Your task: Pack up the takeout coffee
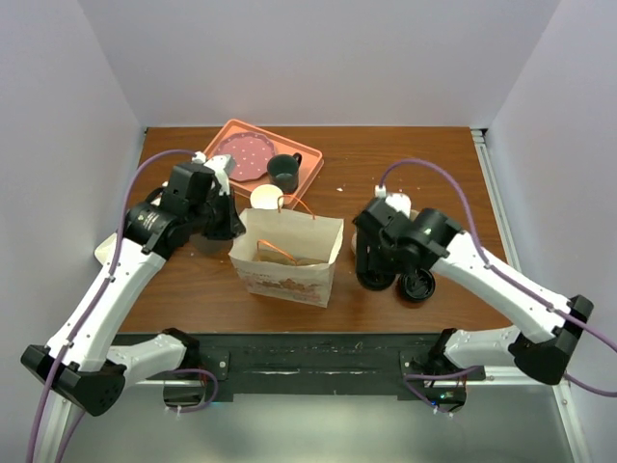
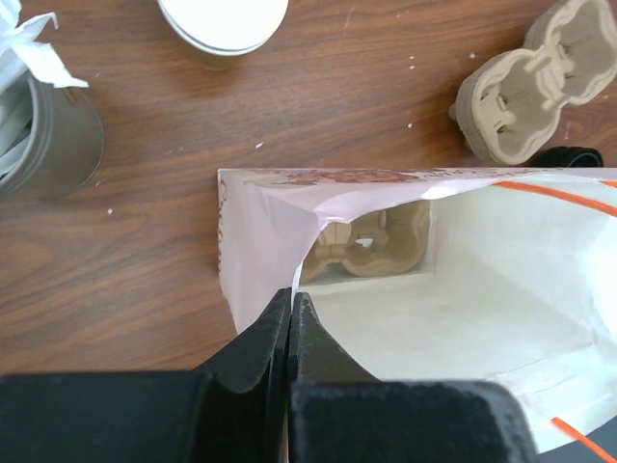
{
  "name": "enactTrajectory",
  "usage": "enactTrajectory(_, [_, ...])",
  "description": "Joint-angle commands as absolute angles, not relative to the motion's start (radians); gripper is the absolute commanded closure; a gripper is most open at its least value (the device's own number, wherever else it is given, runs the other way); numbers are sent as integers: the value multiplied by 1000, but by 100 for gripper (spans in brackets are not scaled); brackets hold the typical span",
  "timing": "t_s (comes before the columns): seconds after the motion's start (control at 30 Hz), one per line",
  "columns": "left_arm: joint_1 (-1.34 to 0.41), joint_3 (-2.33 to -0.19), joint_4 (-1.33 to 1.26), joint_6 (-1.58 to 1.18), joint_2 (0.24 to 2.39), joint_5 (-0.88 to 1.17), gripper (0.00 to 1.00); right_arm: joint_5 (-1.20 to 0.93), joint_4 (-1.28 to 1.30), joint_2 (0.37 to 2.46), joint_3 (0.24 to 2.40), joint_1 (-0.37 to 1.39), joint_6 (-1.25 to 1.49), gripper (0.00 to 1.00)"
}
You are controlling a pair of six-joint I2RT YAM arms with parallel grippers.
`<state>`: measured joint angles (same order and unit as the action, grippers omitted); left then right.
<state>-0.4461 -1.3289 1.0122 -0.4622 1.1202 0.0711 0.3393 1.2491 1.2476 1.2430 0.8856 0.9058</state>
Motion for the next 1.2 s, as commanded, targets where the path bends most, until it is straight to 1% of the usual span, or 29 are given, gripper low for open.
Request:
enactTrajectory(0.0, [-446, -1293, 927, -466, 1098, 110, 100, 445, 1388, 1247, 1561, 891, 778, 53])
enactTrajectory(0.07, [-446, -1296, 922, -468, 1106, 114, 100, 456, 1457, 1272, 1668, 891, 692, 54])
enactTrajectory(0.1, [-446, -1298, 919, -469, 1109, 114, 100, 416, 1457, 1270, 1752, 891, 657, 54])
enactTrajectory(0.2, [-446, -1307, 911, -472, 1117, 115, 100, 346, 1457, 1264, 1888, 891, 588, 57])
enactTrajectory(0.4, [-446, -1327, 907, -506, 1131, 147, 100, 305, 1450, 1298, 2097, 890, 465, 60])
enactTrajectory(0.5, [-446, -1339, 910, -526, 1143, 169, 100, 247, 1422, 1305, 2153, 891, 391, 61])
enactTrajectory(0.57, [-446, -1345, 911, -534, 1154, 181, 100, 163, 1384, 1298, 2160, 891, 353, 61])
enactTrajectory(0.77, [-446, -1359, 905, -546, 1164, 209, 100, -96, 1215, 1223, 1976, 891, 298, 62])
enactTrajectory(0.8, [-446, -1370, 905, -554, 1166, 215, 100, -109, 1200, 1223, 1947, 891, 302, 63])
enactTrajectory(1.0, [-446, -1390, 897, -594, 1164, 244, 100, -29, 1180, 1258, 1902, 891, 293, 66])
enactTrajectory(1.13, [-446, -1376, 881, -620, 1152, 268, 100, 23, 1183, 1331, 1896, 899, 293, 67])
enactTrajectory(1.17, [-446, -1368, 871, -623, 1151, 279, 98, 43, 1180, 1357, 1899, 899, 293, 69])
